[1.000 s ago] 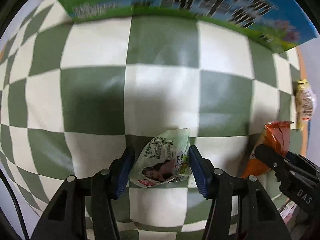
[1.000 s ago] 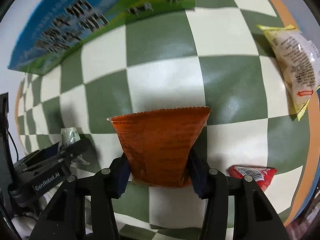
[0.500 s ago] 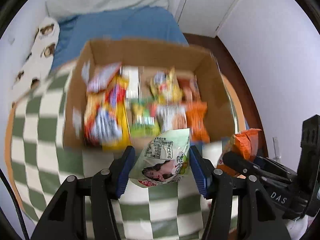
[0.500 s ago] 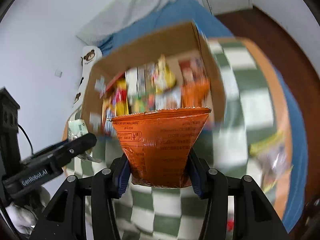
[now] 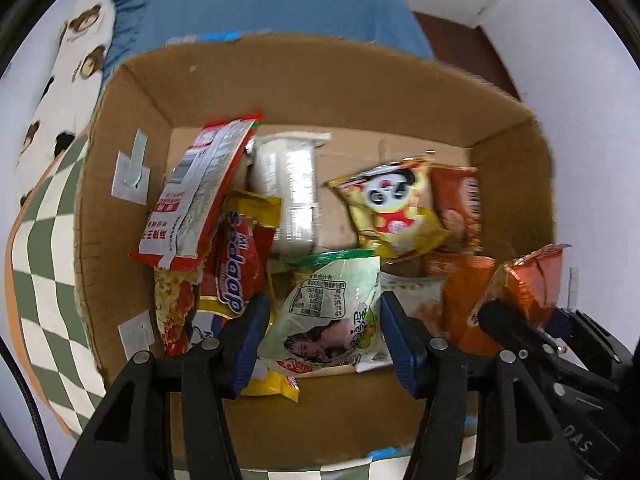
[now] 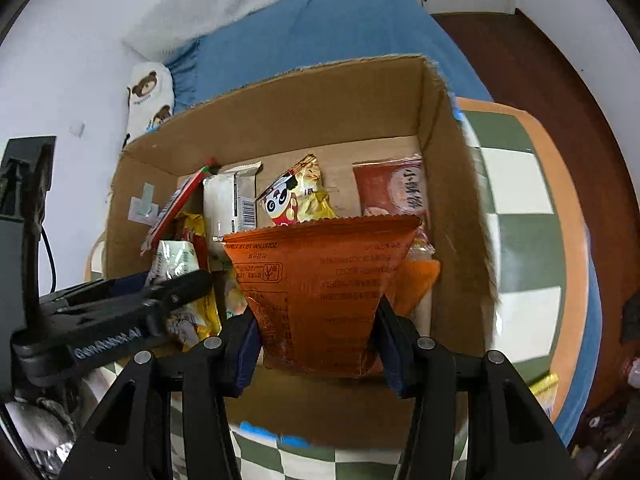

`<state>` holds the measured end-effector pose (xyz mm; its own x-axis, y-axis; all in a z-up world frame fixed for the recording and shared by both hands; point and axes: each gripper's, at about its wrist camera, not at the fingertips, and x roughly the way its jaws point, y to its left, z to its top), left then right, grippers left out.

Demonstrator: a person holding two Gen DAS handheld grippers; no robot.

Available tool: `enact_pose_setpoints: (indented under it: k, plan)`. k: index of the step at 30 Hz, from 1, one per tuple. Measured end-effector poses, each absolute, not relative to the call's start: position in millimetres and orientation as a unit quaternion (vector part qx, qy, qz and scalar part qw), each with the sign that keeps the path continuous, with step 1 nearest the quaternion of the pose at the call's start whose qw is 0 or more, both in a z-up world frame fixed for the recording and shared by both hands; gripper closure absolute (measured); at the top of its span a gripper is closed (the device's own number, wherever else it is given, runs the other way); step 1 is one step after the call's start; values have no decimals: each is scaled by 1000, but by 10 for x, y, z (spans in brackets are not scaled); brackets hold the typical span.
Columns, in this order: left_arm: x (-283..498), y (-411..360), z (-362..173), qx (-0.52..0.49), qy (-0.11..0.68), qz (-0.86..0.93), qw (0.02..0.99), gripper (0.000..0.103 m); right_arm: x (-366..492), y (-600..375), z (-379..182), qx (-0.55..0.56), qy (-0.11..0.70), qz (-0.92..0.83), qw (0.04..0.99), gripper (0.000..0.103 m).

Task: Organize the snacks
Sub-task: 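Carry both packets into the box and open both tools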

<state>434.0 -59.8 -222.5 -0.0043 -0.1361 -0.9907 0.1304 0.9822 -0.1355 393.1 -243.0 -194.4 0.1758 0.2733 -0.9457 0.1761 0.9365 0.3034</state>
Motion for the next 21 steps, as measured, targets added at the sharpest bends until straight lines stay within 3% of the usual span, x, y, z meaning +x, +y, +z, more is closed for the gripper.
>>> enact_pose_setpoints:
  k: [1,2,3,4,7,21]
  plan:
    - [4351,-593,-2261,-4,704,-93,704,48,3958,-2425,-1984,178,643,34,744,48]
    - [4362,-579,-2297,-2,705,-88,704,47,4013,-2411,-2026,177,648,37,740,39]
    - [4382,-570,-2317,1,706,-82,703,41,4066,-2392,-2078,170,657,37,734,21]
    - [4399,-561,-2334,2,708,-81,702,34,4098,-2386,-2120,164,663,35,729,16]
    - [4415,-527,-2327,4,704,-83,705,19,4094,-2415,-2151,161,666,32,727,15]
    - [4077,-370,-1915,17,646,-77,759,19,3748,-2493,-1867,119,633,-2,765,6]
